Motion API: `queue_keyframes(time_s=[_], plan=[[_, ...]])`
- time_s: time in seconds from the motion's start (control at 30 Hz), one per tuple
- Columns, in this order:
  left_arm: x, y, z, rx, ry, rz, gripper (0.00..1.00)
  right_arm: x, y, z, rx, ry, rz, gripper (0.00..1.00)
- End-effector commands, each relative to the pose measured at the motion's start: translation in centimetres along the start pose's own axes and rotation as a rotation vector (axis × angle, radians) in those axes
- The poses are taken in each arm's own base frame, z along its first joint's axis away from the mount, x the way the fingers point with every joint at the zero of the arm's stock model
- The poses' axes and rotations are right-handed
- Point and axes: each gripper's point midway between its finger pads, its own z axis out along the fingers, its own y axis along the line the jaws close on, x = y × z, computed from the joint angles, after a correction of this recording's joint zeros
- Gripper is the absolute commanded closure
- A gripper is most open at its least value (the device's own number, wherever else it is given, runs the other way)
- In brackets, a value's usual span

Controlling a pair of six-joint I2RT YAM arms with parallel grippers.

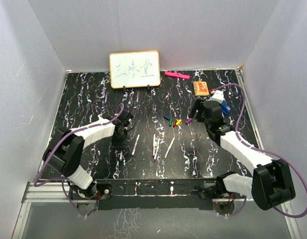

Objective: Insert the pens into the pen caps

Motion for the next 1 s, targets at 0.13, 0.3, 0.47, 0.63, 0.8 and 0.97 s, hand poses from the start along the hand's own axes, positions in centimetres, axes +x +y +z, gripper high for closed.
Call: queue_keyframes(time_s=[0.13,0.3,0.47,0.63,0.8,0.97], plan=[[1.3,2.1,3.8,-0.099,0.026,0.054,1.00,-0.4,2.8,0.7,-0.015,0.009,-0.023,0.17],[0.3,2.1,2.6,-0.092,-0.017,0.068,1.00,1.2,5.2,1.1,-0.027,0.054,-0.063,0.33],[0.8,2.2,2.8,-0.089,-0.011,0.066,1.00,2.5,7.6,1.8,-0.042,0.093,-0.112,0.52],[1.2,2.1,3.3,-0.083,0.003,0.057,1.00,4.4,9.5,2.6,-0.060,0.140,-0.170,0.53],[1.1,1.1,3.5,-0.037,0.005,0.049,1.00,6.4,10.9,3.5,-0.082,0.195,-0.204,0.62],[1.0,0.6,3.3,-0.008,-0.003,0.051,1.00,7.8,11.3,4.6,-0.077,0.230,-0.228,0.62]])
